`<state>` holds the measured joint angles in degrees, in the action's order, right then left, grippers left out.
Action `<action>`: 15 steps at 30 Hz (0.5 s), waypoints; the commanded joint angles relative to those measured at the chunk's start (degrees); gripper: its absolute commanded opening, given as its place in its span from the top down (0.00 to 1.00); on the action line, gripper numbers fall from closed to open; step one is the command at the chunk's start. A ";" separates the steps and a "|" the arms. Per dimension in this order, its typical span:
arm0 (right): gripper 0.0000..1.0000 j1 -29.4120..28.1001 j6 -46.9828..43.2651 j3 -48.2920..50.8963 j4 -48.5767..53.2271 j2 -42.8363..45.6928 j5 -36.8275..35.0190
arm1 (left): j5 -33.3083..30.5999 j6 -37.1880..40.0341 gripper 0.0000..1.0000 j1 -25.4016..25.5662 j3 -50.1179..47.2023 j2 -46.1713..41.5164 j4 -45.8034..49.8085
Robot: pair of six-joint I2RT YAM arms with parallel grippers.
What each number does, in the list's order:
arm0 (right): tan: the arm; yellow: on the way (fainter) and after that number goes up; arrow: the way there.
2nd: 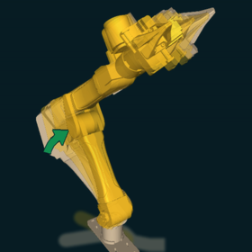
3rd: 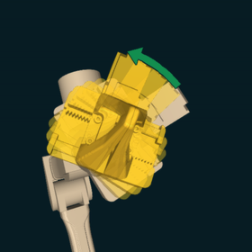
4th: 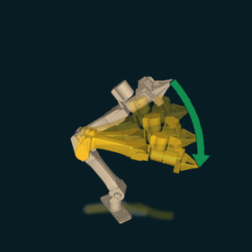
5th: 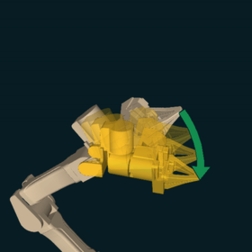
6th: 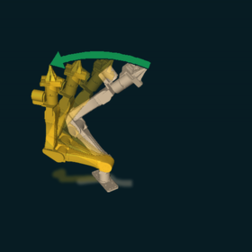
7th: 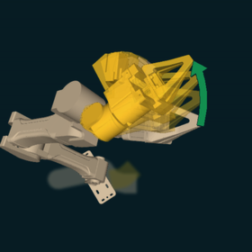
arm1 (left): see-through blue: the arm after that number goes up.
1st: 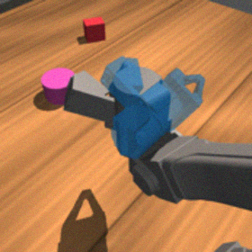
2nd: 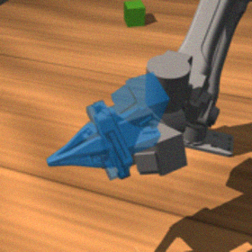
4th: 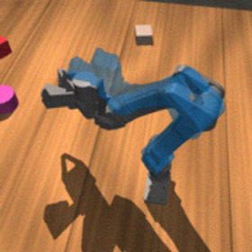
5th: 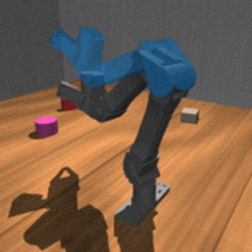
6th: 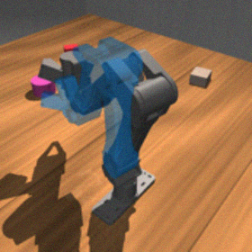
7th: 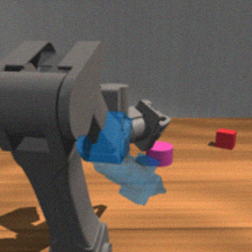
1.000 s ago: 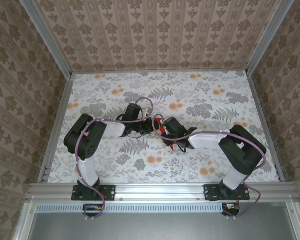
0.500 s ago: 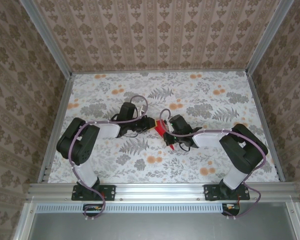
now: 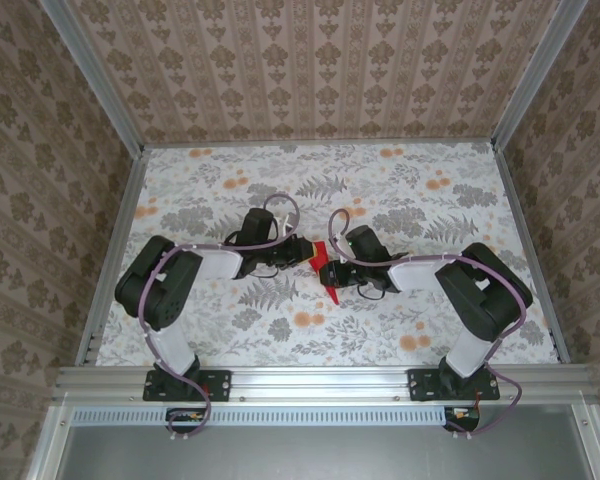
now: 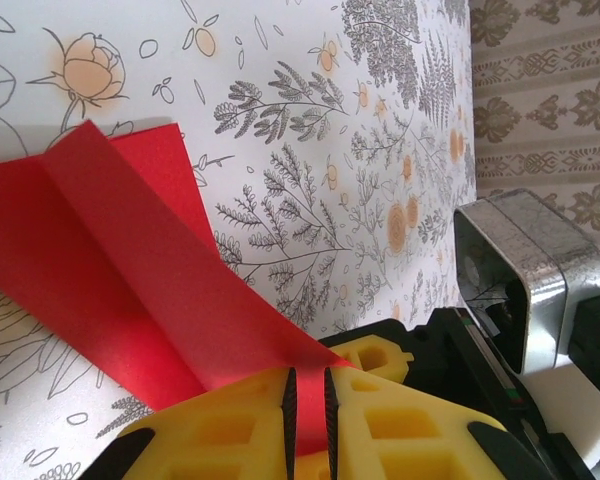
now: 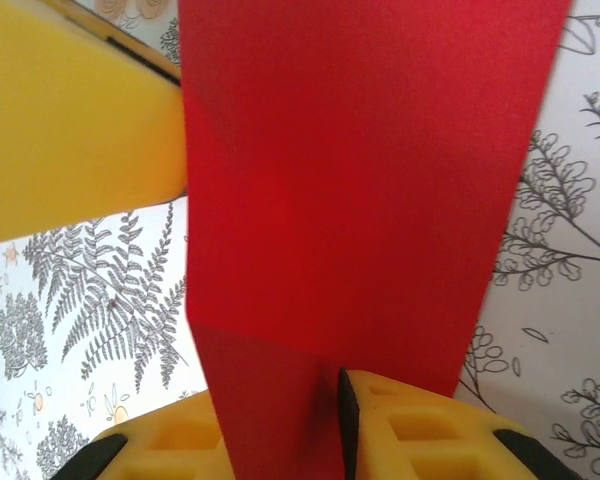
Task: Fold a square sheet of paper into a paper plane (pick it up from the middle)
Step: Fold the wing for the fifth time at the center of the table.
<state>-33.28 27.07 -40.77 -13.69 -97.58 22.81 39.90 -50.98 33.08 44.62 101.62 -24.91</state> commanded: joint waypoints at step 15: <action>0.89 0.49 2.13 -2.83 2.09 -5.32 3.95 | 0.93 -0.41 0.82 0.76 0.46 3.76 -1.91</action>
<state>-33.12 28.38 -42.06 -13.56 -100.99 25.76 39.90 -51.00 33.45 44.64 104.81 -26.15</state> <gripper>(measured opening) 0.114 0.176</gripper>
